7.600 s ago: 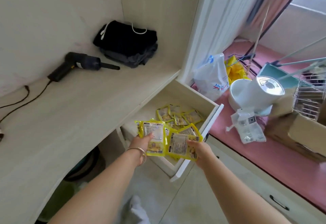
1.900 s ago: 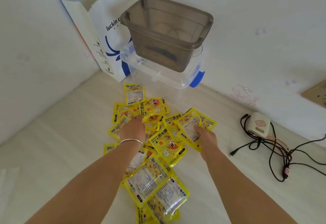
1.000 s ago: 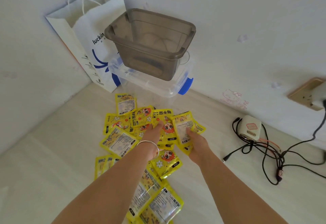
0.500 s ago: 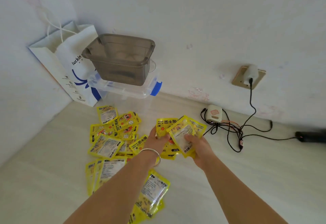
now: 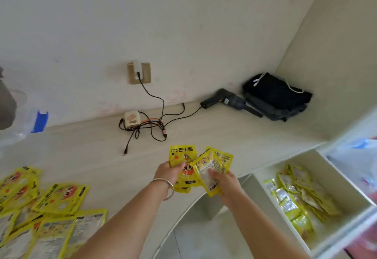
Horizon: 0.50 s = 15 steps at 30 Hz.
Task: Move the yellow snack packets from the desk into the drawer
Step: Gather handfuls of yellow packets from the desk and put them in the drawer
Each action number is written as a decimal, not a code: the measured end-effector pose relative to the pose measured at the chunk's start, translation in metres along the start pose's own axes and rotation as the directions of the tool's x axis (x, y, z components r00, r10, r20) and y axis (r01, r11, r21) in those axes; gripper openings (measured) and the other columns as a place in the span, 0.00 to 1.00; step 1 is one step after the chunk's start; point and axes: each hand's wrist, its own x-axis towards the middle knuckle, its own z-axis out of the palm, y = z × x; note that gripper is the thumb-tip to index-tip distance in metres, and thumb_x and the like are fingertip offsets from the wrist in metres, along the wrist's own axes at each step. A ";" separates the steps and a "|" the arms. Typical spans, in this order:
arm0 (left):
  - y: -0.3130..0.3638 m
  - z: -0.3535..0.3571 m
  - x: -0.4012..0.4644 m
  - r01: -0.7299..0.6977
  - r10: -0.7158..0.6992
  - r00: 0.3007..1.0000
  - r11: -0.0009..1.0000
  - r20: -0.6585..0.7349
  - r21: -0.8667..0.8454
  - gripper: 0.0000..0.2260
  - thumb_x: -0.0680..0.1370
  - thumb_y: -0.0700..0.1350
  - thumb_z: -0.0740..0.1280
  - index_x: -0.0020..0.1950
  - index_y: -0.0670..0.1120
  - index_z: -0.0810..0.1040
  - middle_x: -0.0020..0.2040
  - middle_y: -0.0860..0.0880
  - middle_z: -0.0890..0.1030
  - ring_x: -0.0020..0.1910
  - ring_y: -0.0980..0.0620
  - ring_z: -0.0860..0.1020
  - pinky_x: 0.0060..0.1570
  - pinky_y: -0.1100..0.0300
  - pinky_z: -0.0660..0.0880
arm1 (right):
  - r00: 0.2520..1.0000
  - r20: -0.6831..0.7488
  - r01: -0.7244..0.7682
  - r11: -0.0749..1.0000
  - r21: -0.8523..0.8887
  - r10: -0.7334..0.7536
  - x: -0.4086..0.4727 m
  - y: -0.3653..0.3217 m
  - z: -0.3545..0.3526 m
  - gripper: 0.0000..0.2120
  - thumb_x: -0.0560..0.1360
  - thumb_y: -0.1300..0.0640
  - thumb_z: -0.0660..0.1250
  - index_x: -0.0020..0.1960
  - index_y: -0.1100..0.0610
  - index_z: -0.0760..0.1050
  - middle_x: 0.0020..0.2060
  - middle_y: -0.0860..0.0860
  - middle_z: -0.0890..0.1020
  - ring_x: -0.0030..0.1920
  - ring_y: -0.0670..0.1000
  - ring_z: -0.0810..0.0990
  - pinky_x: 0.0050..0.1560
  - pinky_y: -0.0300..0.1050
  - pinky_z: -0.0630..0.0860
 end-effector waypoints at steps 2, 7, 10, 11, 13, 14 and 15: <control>0.004 0.044 -0.001 -0.013 0.009 0.997 0.998 0.075 0.057 0.04 0.75 0.47 0.69 0.41 0.49 0.80 0.45 0.42 0.84 0.45 0.41 0.83 0.50 0.49 0.80 | 0.999 -0.052 0.016 0.999 0.034 -0.015 -0.006 -0.005 -0.041 0.12 0.73 0.65 0.69 0.57 0.60 0.77 0.47 0.60 0.83 0.47 0.60 0.81 0.52 0.56 0.77; 0.006 0.166 0.003 -0.027 -0.015 0.962 0.989 0.274 0.146 0.04 0.74 0.46 0.71 0.43 0.47 0.81 0.44 0.42 0.84 0.43 0.42 0.83 0.47 0.47 0.81 | 0.975 -0.220 0.031 0.992 0.123 -0.004 -0.010 -0.015 -0.146 0.13 0.71 0.62 0.72 0.55 0.59 0.76 0.50 0.62 0.83 0.51 0.63 0.82 0.57 0.62 0.76; 0.001 0.237 0.002 -0.028 -0.034 0.936 0.985 0.350 0.170 0.05 0.74 0.45 0.71 0.46 0.44 0.81 0.39 0.44 0.84 0.37 0.46 0.83 0.33 0.57 0.81 | 0.950 -0.310 0.032 0.975 0.219 0.038 -0.009 -0.019 -0.210 0.12 0.72 0.64 0.71 0.54 0.61 0.72 0.47 0.59 0.82 0.51 0.61 0.81 0.59 0.60 0.76; -0.002 0.254 0.004 -0.020 -0.046 0.929 0.985 0.368 0.172 0.05 0.74 0.44 0.70 0.46 0.43 0.81 0.38 0.45 0.83 0.35 0.47 0.82 0.30 0.59 0.79 | 0.943 -0.329 0.028 0.968 0.248 0.057 -0.008 -0.019 -0.226 0.12 0.73 0.65 0.70 0.53 0.61 0.70 0.46 0.59 0.82 0.51 0.61 0.80 0.59 0.60 0.75; -0.008 0.295 0.009 0.011 -0.088 0.915 0.981 0.394 0.193 0.07 0.74 0.45 0.71 0.47 0.42 0.81 0.38 0.44 0.84 0.35 0.46 0.83 0.33 0.54 0.82 | 0.931 -0.352 0.010 0.961 0.277 0.092 0.001 -0.020 -0.262 0.20 0.72 0.65 0.71 0.61 0.63 0.69 0.51 0.61 0.81 0.51 0.62 0.80 0.56 0.58 0.76; -0.010 0.311 0.012 0.021 -0.106 0.910 0.977 0.401 0.211 0.08 0.73 0.46 0.72 0.47 0.43 0.81 0.41 0.43 0.85 0.38 0.44 0.84 0.39 0.48 0.82 | 0.927 -0.361 0.011 0.959 0.283 0.096 0.006 -0.020 -0.276 0.24 0.72 0.63 0.72 0.65 0.63 0.68 0.54 0.62 0.81 0.52 0.62 0.80 0.56 0.58 0.77; -0.015 0.330 0.018 0.032 -0.123 0.905 0.974 0.406 0.224 0.08 0.73 0.47 0.72 0.47 0.44 0.81 0.43 0.42 0.85 0.41 0.43 0.84 0.45 0.45 0.82 | 0.922 -0.374 0.014 0.955 0.296 0.103 0.015 -0.020 -0.291 0.29 0.70 0.62 0.73 0.68 0.62 0.66 0.57 0.62 0.80 0.54 0.62 0.80 0.58 0.58 0.76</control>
